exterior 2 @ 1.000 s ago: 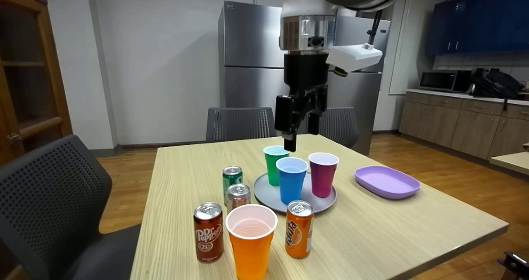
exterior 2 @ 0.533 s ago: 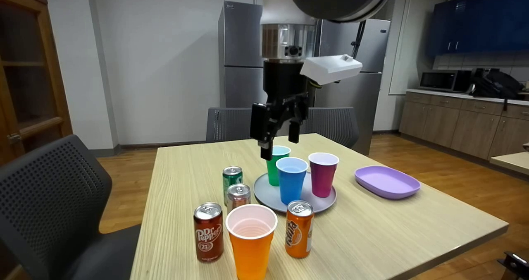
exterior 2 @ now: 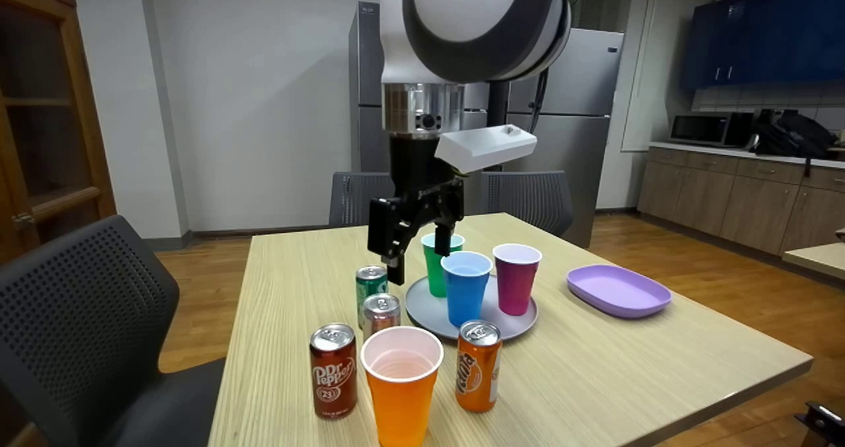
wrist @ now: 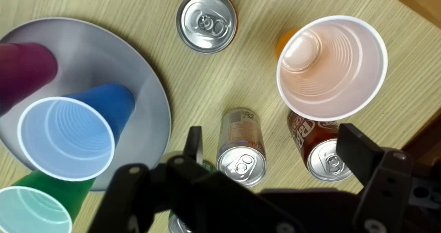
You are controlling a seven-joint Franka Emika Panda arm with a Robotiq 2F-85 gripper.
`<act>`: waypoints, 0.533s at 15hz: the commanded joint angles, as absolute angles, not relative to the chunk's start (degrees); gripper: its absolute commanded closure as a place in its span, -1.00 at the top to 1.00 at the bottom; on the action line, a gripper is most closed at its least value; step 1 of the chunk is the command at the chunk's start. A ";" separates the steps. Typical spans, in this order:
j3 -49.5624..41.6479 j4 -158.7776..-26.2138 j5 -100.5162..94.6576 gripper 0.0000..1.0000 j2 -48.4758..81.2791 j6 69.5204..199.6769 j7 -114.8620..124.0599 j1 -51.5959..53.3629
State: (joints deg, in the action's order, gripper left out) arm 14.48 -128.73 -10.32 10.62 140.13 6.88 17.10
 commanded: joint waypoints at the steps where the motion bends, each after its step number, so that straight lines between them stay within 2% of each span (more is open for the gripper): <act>1: 14.11 -124.65 -11.62 1.00 14.92 138.78 8.54 18.44; 8: 13.74 -124.80 -11.61 1.00 17.25 138.08 8.14 19.90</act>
